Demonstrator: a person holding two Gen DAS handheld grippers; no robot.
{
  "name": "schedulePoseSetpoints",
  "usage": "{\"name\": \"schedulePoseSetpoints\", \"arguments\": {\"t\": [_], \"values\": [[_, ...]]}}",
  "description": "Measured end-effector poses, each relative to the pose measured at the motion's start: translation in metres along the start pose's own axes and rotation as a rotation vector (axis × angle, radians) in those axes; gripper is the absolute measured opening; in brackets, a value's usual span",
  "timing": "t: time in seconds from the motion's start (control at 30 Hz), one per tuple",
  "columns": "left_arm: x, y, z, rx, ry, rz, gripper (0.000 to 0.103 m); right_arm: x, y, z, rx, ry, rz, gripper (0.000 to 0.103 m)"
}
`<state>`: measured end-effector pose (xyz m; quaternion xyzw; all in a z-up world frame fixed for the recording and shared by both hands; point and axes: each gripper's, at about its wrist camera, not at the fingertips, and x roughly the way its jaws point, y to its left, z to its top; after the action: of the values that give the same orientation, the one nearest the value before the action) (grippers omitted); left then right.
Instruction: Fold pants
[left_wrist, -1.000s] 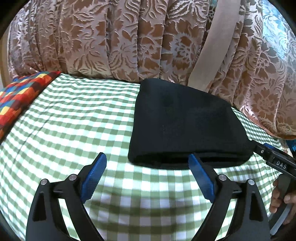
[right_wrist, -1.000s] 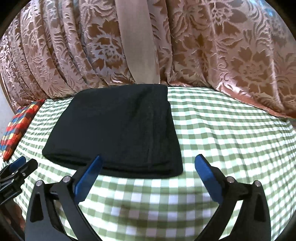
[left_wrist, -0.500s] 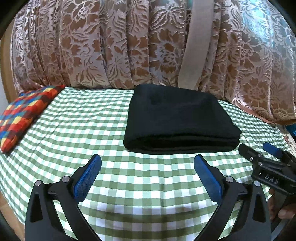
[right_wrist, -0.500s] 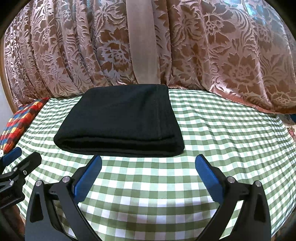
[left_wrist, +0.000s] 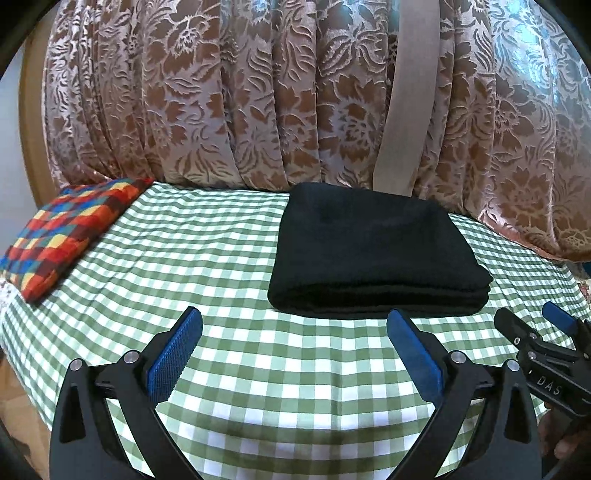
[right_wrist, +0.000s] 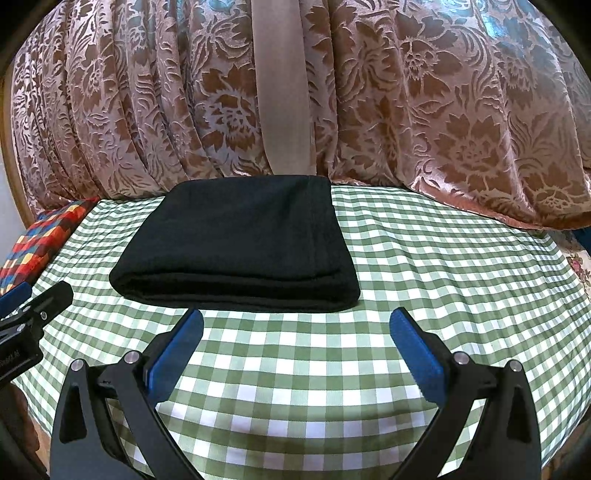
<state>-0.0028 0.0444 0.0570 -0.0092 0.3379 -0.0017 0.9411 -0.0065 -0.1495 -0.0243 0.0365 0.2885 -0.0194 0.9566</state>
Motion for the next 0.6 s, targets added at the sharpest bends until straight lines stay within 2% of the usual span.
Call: {"name": "schedulePoseSetpoints", "arguments": {"t": [0.6], "values": [[-0.0043,0.004,0.0011,-0.008,-0.014,0.012,0.099,0.0003,0.0056,-0.0016,-0.012,-0.003,0.003,0.101]]}}
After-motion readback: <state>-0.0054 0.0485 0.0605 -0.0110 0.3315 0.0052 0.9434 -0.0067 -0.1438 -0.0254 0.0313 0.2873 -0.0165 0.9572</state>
